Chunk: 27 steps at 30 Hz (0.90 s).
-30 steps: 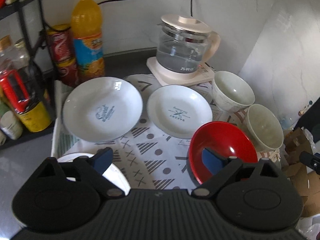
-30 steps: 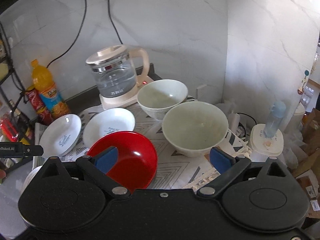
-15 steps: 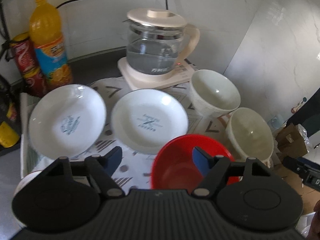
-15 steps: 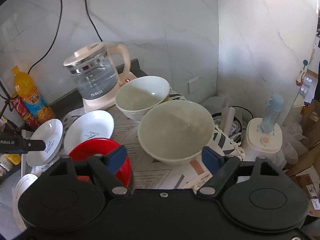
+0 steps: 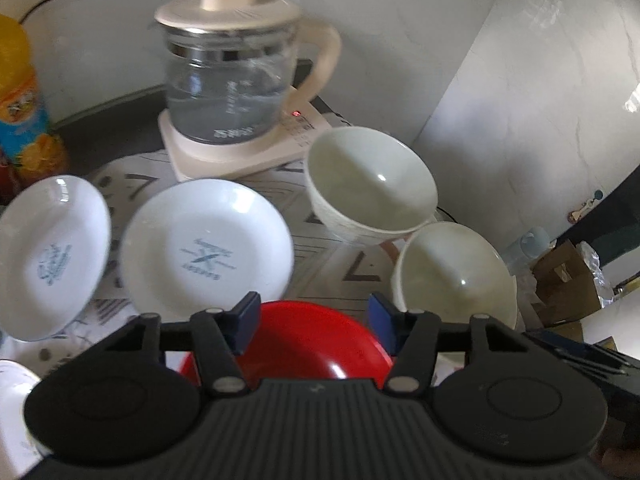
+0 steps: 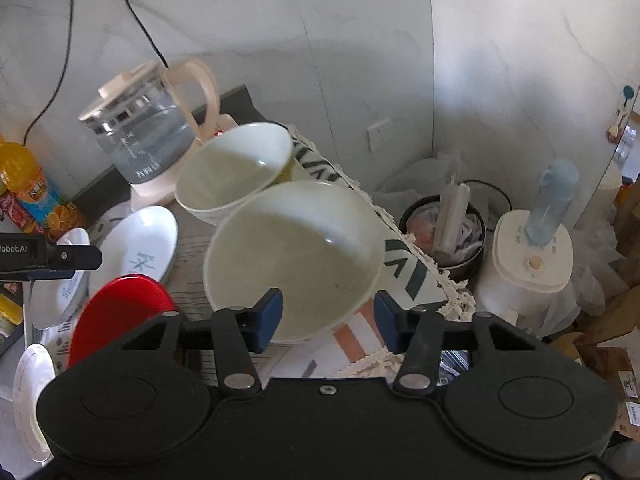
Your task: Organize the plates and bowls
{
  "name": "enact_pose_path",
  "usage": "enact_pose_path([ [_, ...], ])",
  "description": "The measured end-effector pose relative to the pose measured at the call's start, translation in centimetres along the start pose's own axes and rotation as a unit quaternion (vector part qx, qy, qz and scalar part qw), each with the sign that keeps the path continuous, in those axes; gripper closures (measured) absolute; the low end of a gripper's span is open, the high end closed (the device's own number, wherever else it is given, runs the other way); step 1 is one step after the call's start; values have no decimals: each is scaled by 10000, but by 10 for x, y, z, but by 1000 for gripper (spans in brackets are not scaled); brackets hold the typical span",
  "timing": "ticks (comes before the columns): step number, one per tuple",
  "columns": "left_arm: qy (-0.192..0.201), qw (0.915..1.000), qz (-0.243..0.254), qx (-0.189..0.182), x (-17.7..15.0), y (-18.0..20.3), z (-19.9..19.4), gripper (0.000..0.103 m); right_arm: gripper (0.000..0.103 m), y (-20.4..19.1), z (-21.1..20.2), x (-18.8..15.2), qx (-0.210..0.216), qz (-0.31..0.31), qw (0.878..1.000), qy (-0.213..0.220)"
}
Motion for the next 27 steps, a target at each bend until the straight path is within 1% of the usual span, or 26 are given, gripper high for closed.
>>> enact_pose_path([
  [3,-104,9999,40,-92,1,14,14,52,59,7,10,0,41,17,9999,-130],
  [6,-158,9996,95,-198,3,28,28,55,63,13,20,0,95,53,9996,-254],
  [9,-297,9993,81,-232,4,38,45,62,66,17,28,1,147,45,9993,-347],
  [12,-447,9986,4,-284,4,45,61,68,66,22,37,3,225,62,9987,-454],
  [14,-500,9983,-21,-300,5,48,69,71,66,25,44,3,262,89,9982,-536],
  [16,-578,9979,-70,-299,5,50,79,75,67,28,49,5,296,100,9978,-587],
  [21,-758,9967,-216,-213,3,53,97,81,68,34,63,9,378,29,9969,-684],
  [24,-812,9961,-294,-169,2,54,105,83,73,34,69,12,472,-24,9963,-716],
  [27,-890,9953,-348,-146,0,56,111,88,78,33,76,15,524,-91,9957,-761],
])
Point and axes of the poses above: each gripper's, at about its wrist camera, not at the fingertips, and z roughly the way its jaws point, y to its right, x to its top, the point moved 5 cm from there along z, roughly the way its jaws point, and after that the axes turned 3 degrees about -z, right-handed, at the moved point
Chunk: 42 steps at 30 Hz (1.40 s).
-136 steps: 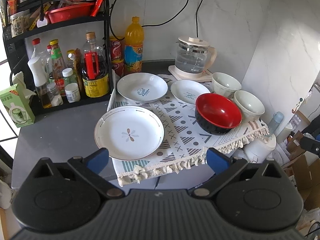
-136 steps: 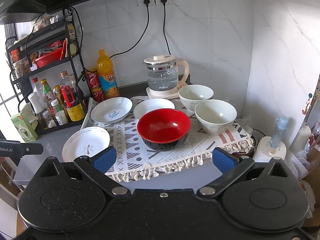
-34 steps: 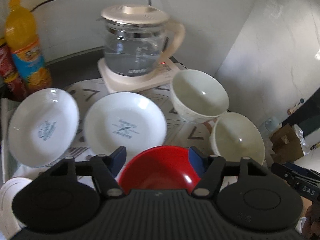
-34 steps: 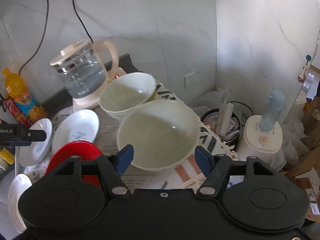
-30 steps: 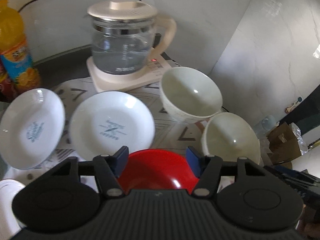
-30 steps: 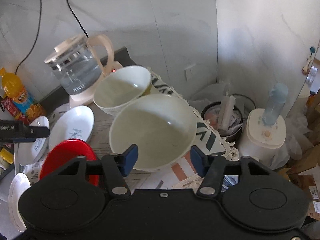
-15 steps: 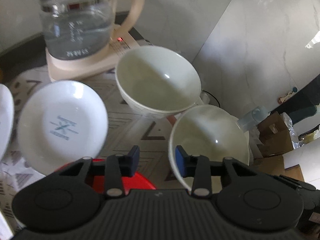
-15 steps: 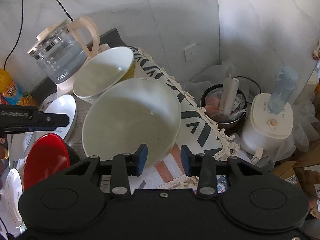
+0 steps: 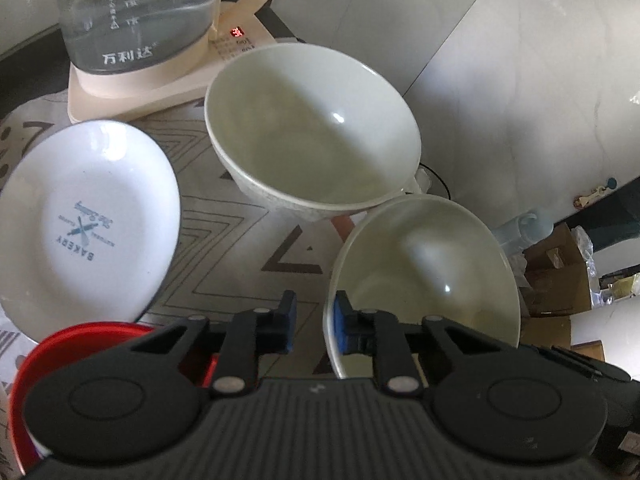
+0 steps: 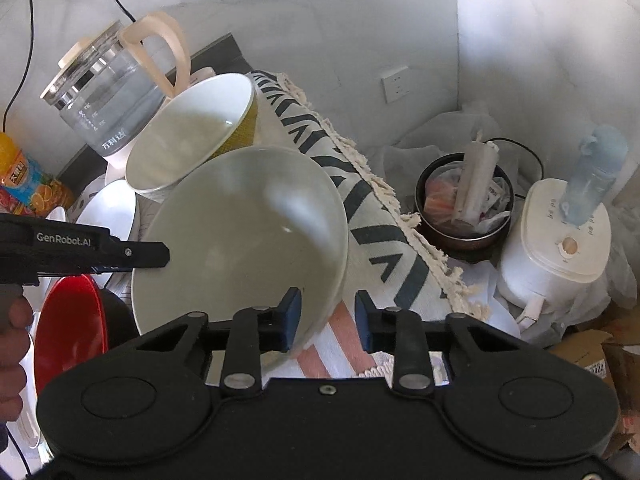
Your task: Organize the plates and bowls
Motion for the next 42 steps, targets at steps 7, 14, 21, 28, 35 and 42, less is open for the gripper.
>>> enact_pose_path([
  [7,-140,9999,-37,29,-4,9,3,99,87,-1,3,7,-67,-177,9998,-38],
  [14,71,9999,-42,-149,-10,11,-29,98,88,-8,-29,20,-108,-309,9990,314],
  [21,422,9987,-145,-247,-9,-4,-64,98,88,-36,-52,30,-84,-526,9961,702],
  [28,762,9966,-193,-259,-9,-25,-97,98,88,-68,-65,31,6,-633,9938,916],
  [35,938,9947,-359,-227,-19,-49,-120,98,88,-98,-74,28,84,-827,9912,1028],
  [42,1062,9927,-536,-201,-30,-68,-138,98,88,-120,-80,24,171,-1000,9891,1065],
])
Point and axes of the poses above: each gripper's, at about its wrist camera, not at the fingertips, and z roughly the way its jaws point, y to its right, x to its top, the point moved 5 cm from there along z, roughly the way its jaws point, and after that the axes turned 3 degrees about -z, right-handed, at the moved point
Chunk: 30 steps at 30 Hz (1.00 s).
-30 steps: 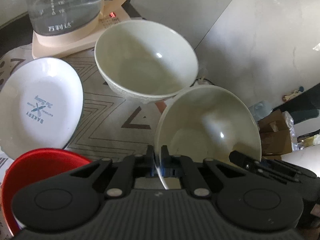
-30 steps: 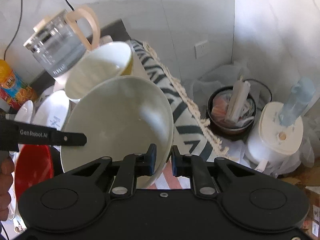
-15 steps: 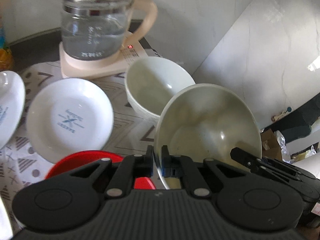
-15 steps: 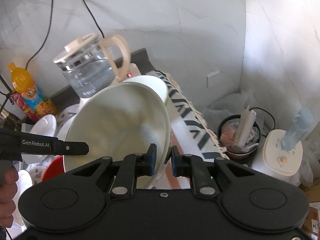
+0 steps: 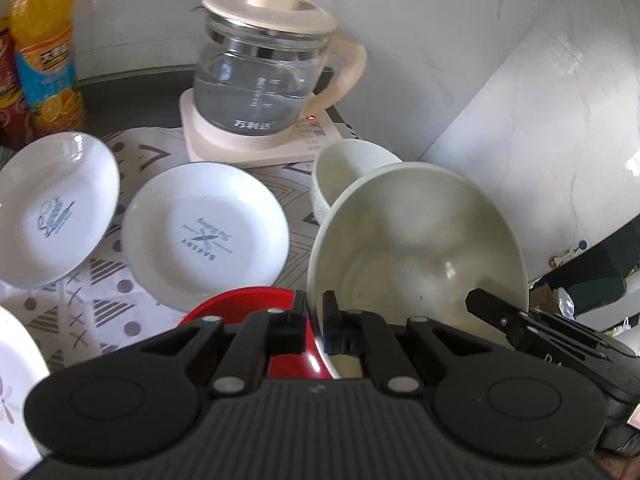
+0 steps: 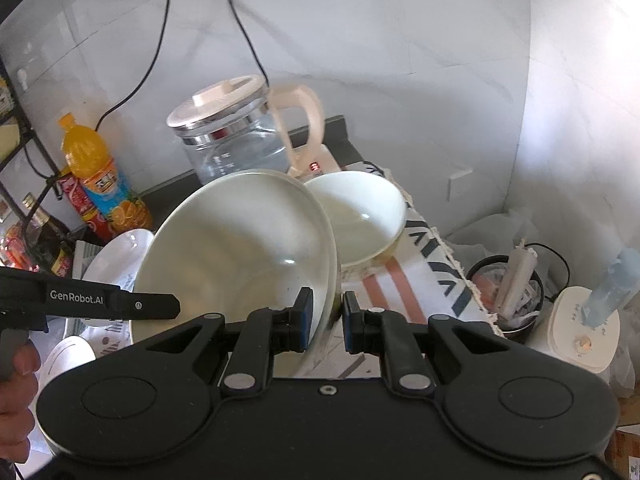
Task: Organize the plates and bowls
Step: 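Lower the large white bowl into the red-black bowl and open both grippers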
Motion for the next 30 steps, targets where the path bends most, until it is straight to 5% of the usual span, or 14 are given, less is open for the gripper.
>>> enact_pose_path([
  [13,-85,9988,-464,157,-23,-39,-21,98,87,-40,3,-19,230,-317,9990,-200],
  [30,-792,9930,-845,247,-70,-74,6,95,91,-56,29,-42,140,-415,9979,-480],
])
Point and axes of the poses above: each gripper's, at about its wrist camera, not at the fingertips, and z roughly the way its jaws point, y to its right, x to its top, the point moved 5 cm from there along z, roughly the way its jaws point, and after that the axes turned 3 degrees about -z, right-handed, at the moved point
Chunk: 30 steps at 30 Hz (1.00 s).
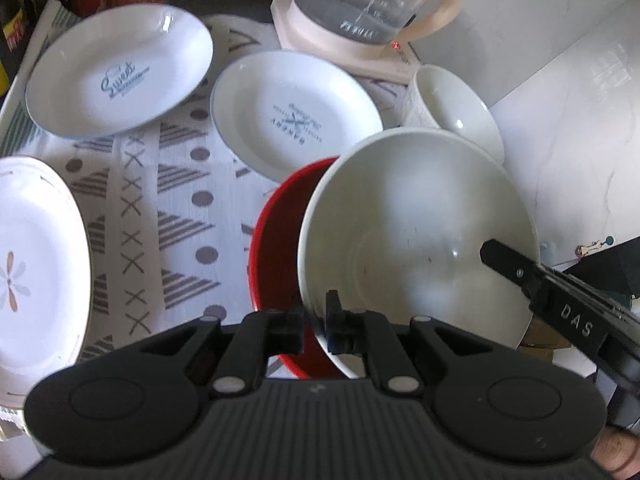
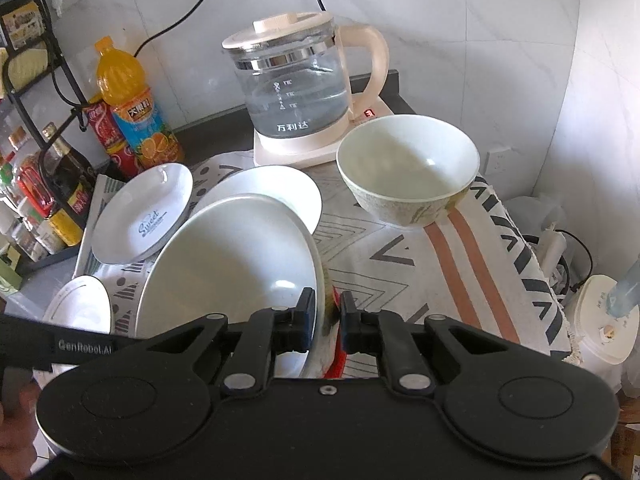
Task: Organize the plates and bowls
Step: 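Lower the large white bowl into the red-black bowl and open both grippers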
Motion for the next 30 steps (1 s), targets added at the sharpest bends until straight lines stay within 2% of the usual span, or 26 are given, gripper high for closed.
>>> enact_pose_path([
  [4,-169,9998,45,105,-1,-1,8,95,93,1,10,-1,-50,55,10000,-63],
  [9,-90,9996,149,231,5,-3,3,95,93,-2,17,3,-80,29,9999,-84],
  [16,25,9997,49,239,15,-8,-10,94,92,-8,23,4,-85,-142,9998,-143],
  [22,147,9991,14,400,21,-11,-16,92,91,-7,29,4,-61,-185,9995,-255],
  [25,131,9990,-43,425,23,-14,-15,91,87,-5,28,6,36,-99,9995,-306],
  [30,238,9986,-22,476,31,-12,-16,79,87,-1,19,13,163,-126,9995,-222],
])
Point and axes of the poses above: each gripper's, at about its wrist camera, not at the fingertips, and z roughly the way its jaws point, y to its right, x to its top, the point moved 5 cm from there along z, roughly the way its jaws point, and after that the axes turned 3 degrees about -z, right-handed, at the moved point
